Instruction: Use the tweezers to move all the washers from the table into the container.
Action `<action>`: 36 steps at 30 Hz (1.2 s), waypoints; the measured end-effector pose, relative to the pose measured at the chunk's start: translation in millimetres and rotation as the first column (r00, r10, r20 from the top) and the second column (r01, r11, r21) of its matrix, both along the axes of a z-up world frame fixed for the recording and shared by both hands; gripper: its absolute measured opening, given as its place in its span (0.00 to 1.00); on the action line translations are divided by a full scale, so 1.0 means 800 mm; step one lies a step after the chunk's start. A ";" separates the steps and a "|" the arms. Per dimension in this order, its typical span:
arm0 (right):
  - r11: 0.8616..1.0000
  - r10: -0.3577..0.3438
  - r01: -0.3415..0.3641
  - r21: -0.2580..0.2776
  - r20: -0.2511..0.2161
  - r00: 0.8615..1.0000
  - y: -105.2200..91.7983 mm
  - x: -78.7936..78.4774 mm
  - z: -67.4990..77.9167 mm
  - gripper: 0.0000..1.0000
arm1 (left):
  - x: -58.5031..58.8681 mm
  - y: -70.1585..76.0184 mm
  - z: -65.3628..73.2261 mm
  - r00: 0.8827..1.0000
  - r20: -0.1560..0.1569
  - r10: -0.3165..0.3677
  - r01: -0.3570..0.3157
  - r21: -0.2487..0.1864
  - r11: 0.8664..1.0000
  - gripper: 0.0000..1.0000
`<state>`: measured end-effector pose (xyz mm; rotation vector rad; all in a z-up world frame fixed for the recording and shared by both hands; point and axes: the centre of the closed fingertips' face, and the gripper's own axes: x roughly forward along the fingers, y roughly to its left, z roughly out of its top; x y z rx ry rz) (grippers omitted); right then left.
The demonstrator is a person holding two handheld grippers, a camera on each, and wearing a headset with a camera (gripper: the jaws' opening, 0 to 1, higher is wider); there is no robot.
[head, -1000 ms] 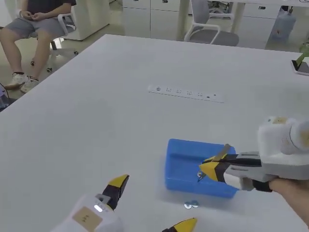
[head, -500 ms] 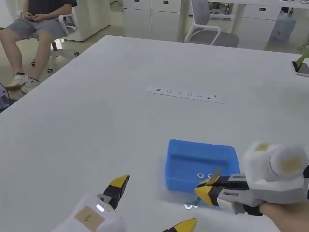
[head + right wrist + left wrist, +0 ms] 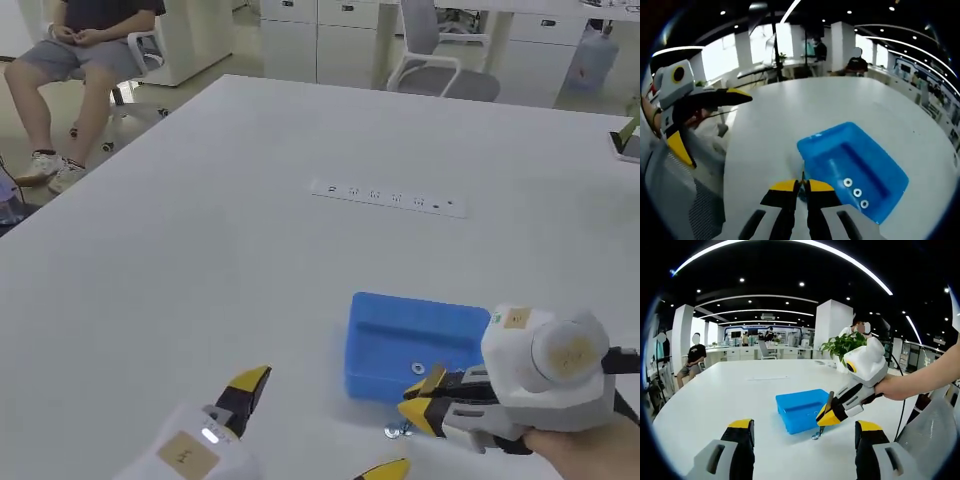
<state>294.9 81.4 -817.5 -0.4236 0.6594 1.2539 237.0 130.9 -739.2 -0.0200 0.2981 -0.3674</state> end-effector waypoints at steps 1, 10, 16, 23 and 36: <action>1.000 0.001 -0.001 0.002 -0.014 1.000 0.001 -0.001 -0.001 0.04 | 0.000 -0.001 0.000 1.000 -0.001 -0.001 0.001 0.000 1.000 0.85; 0.999 0.032 -0.032 -0.018 0.001 1.000 0.001 -0.005 -0.002 0.04 | 0.000 -0.002 0.000 1.000 -0.003 -0.004 0.004 0.003 1.000 0.84; 0.999 0.042 -0.041 -0.026 0.009 0.999 -0.002 -0.006 -0.002 0.03 | 0.000 -0.003 0.001 1.000 0.001 -0.003 0.003 0.003 1.000 0.85; 0.999 -0.005 0.009 0.042 -0.082 0.997 -0.002 -0.015 0.010 0.03 | -0.001 -0.002 0.002 1.000 0.000 0.000 0.000 0.002 1.000 0.84; 0.984 -0.053 0.086 0.157 -0.203 0.978 -0.008 -0.010 0.058 0.03 | -0.001 -0.003 0.002 1.000 -0.002 -0.001 0.001 0.002 1.000 0.84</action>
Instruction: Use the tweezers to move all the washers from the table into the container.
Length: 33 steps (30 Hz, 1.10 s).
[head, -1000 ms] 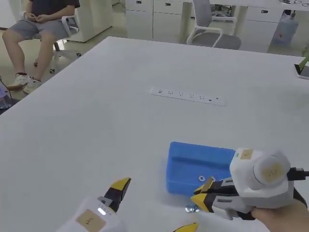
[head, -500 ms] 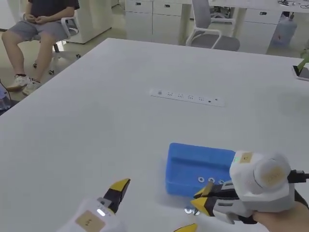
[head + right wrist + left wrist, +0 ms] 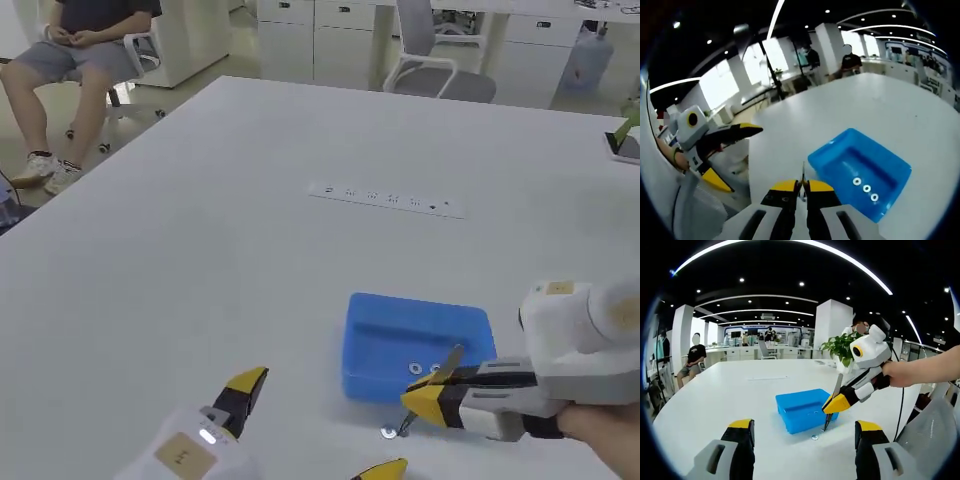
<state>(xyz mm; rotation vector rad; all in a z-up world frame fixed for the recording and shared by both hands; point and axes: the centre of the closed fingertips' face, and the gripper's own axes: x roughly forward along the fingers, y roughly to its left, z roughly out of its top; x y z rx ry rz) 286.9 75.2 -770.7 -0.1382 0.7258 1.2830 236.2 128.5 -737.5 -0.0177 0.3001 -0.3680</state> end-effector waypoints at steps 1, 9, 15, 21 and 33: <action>1.000 -0.007 0.007 0.002 0.002 1.000 -0.001 0.003 0.003 0.03 | 0.000 0.000 0.000 1.000 0.000 0.000 0.000 0.001 1.000 0.84; 0.997 -0.053 0.053 0.052 0.004 0.999 0.000 0.025 0.029 0.03 | 0.000 0.000 0.000 1.000 0.000 0.002 -0.002 -0.001 1.000 0.84; 0.985 -0.132 0.135 0.109 -0.031 0.991 0.004 0.047 0.043 0.03 | 0.000 0.002 -0.001 1.000 0.000 0.004 -0.004 -0.003 1.000 0.84; 0.977 -0.179 0.182 0.108 -0.040 0.983 0.010 0.070 0.044 0.03 | 0.001 0.002 -0.001 1.000 0.001 0.005 -0.005 -0.004 1.000 0.84; 0.976 -0.214 0.216 0.029 -0.064 0.975 0.016 0.097 0.010 0.03 | 0.002 0.008 -0.002 1.000 0.000 0.020 -0.020 -0.001 1.000 0.84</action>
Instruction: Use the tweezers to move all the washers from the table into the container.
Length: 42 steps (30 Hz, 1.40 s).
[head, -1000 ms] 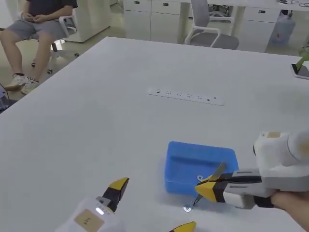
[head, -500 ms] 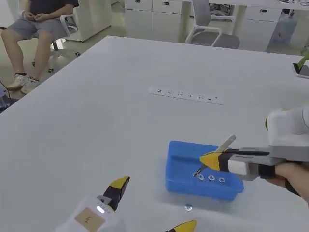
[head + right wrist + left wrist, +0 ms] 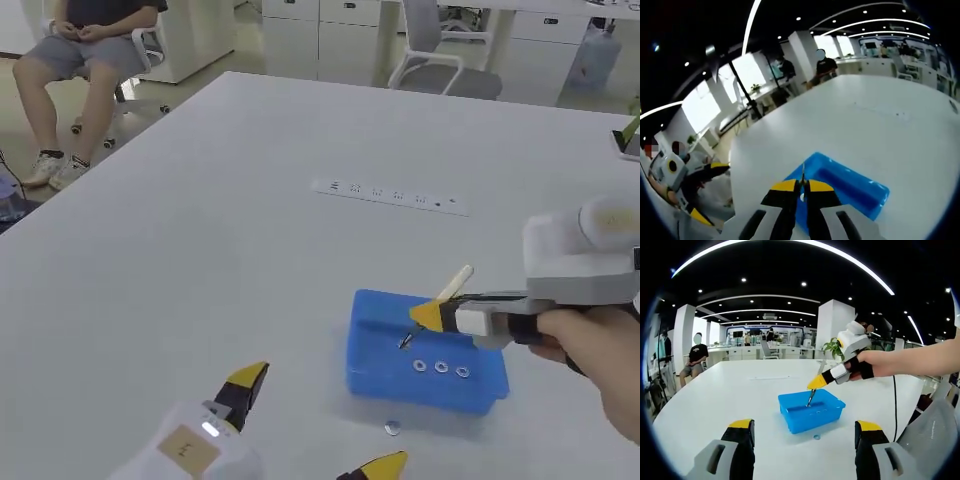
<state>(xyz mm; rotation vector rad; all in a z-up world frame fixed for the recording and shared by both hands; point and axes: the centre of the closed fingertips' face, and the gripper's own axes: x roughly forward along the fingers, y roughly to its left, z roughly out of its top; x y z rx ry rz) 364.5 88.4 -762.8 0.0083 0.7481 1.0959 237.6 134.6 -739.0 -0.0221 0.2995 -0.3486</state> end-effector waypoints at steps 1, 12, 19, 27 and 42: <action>1.000 -0.002 0.002 -0.006 -0.001 1.000 -0.001 0.002 -0.002 0.03 | 0.000 0.000 0.001 1.000 0.000 0.001 -0.001 -0.002 1.000 0.84; 0.998 -0.018 0.019 -0.068 0.012 1.000 0.001 0.021 -0.034 0.03 | -0.001 -0.004 0.001 1.000 -0.003 -0.012 0.012 0.004 1.000 0.84; 0.993 0.013 -0.009 -0.120 0.030 0.999 0.003 0.018 -0.044 0.03 | -0.001 -0.005 0.001 1.000 -0.006 -0.012 0.013 0.005 1.000 0.84; 0.985 0.053 -0.045 -0.165 0.044 0.998 0.011 0.010 -0.053 0.03 | -0.001 -0.006 0.001 1.000 -0.008 -0.014 0.014 0.009 1.000 0.84; 0.980 0.067 -0.057 -0.193 0.047 0.997 0.009 0.014 -0.061 0.03 | -0.001 -0.005 -0.001 1.000 -0.010 -0.018 0.018 0.012 1.000 0.83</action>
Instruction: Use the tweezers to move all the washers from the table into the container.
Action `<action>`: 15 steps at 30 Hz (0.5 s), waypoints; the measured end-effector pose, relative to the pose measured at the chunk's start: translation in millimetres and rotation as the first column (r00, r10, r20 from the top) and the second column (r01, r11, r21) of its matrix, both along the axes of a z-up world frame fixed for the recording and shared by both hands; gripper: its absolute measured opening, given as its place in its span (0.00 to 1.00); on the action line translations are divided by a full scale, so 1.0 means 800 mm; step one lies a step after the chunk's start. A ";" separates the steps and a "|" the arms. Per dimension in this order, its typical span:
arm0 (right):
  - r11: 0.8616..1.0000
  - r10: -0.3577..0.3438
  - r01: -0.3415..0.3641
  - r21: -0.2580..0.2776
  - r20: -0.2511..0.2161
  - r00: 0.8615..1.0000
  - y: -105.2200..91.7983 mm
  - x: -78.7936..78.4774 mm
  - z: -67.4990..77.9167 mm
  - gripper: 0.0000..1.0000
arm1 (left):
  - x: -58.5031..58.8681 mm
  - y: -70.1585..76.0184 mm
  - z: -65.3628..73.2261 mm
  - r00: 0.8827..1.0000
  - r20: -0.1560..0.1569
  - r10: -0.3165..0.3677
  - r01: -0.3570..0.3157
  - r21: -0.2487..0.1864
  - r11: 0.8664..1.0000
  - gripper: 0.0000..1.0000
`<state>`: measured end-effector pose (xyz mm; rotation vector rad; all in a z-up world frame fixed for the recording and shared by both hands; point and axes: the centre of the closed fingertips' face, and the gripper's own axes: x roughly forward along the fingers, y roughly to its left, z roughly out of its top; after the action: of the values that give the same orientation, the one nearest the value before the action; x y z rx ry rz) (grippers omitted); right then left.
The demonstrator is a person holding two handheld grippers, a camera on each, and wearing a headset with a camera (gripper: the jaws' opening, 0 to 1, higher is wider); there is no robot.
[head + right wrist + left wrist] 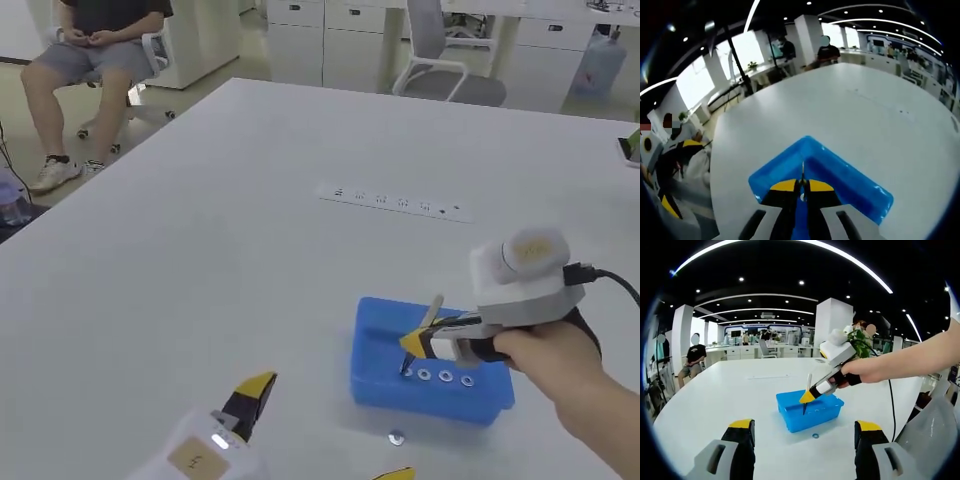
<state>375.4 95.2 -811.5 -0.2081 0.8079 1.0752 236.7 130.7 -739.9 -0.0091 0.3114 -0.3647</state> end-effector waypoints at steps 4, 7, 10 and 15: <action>1.000 0.012 -0.012 -0.005 0.003 1.000 0.001 -0.001 -0.002 0.03 | 0.000 0.001 -0.001 1.000 0.000 0.001 -0.001 0.001 1.000 0.83; 1.000 0.012 -0.012 -0.008 0.007 1.000 0.001 0.001 -0.003 0.03 | 0.000 0.002 -0.001 1.000 0.000 0.002 -0.002 0.000 1.000 0.83; 1.000 0.016 -0.016 -0.010 0.005 1.000 0.002 -0.001 -0.004 0.03 | 0.000 0.001 -0.001 1.000 0.001 0.001 -0.001 0.001 1.000 0.83; 1.000 0.029 -0.028 -0.014 0.018 0.999 0.003 -0.001 -0.005 0.04 | 0.000 0.001 -0.001 1.000 -0.001 0.004 -0.004 0.003 1.000 0.83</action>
<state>374.7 97.5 -815.2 -0.2413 0.7980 1.0933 236.4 131.4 -740.5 -0.0066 0.3128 -0.3598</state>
